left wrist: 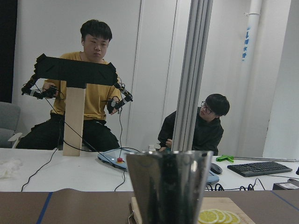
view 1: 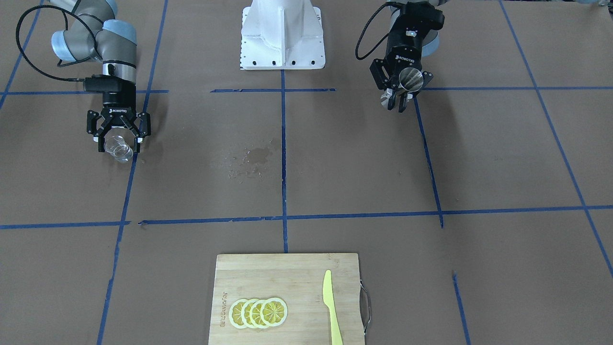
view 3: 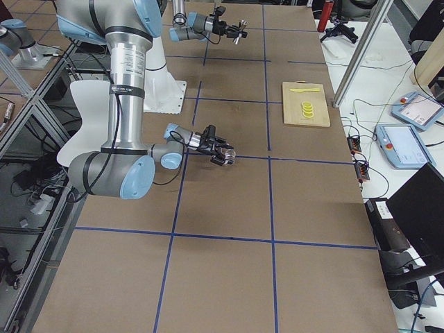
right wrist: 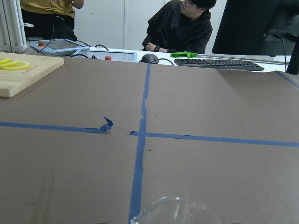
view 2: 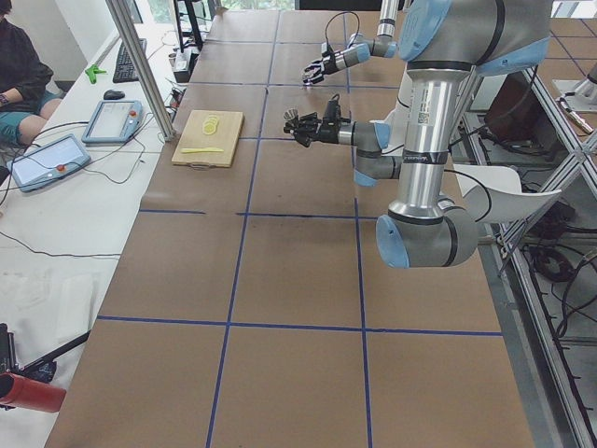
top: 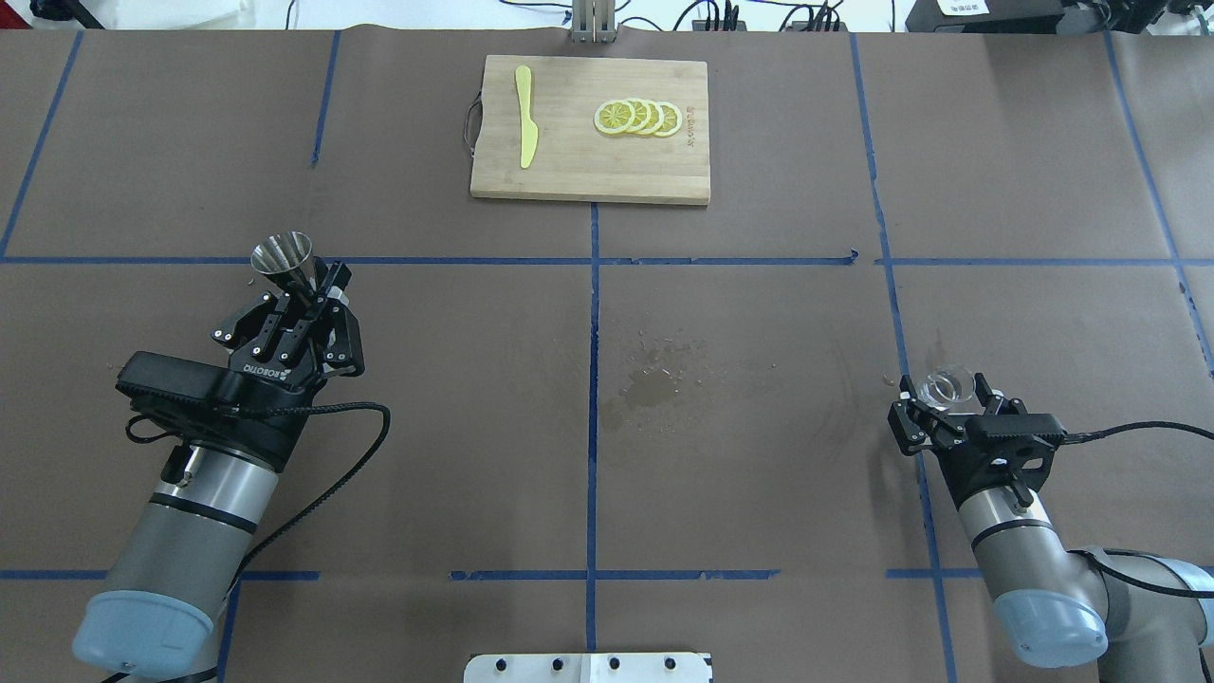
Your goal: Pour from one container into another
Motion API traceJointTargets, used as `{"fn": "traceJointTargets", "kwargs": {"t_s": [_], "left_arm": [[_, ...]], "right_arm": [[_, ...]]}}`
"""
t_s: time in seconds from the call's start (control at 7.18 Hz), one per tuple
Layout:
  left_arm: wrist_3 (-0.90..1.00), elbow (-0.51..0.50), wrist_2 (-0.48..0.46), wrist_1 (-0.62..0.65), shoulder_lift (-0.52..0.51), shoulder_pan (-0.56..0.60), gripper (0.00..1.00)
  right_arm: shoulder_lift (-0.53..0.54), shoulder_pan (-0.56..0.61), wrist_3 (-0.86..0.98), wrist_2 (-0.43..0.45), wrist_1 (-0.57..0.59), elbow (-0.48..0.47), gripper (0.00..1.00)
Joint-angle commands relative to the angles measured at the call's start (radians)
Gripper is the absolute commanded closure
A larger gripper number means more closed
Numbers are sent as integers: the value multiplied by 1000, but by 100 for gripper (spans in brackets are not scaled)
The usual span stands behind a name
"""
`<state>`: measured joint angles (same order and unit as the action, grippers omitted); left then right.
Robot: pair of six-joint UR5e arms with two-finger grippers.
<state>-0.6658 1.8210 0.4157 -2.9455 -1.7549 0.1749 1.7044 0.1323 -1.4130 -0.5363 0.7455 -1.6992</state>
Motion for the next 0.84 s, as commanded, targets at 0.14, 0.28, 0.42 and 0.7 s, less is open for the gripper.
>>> {"fn": "traceJointTargets", "kwargs": {"t_s": [0.14, 0.28, 0.42, 0.7], "left_arm": [[0, 0, 0, -1, 0, 0, 100], [0, -2, 0, 2, 0, 0, 100], [0, -2, 0, 2, 0, 0, 100], [0, 0, 0, -1, 0, 0, 100]], "right_arm": [[-18, 3, -1, -5, 0, 28, 9], [-31, 4, -3, -4, -2, 47, 9], [-31, 4, -1, -4, -3, 47, 12], [-32, 7, -1, -5, -6, 44, 36]]}}
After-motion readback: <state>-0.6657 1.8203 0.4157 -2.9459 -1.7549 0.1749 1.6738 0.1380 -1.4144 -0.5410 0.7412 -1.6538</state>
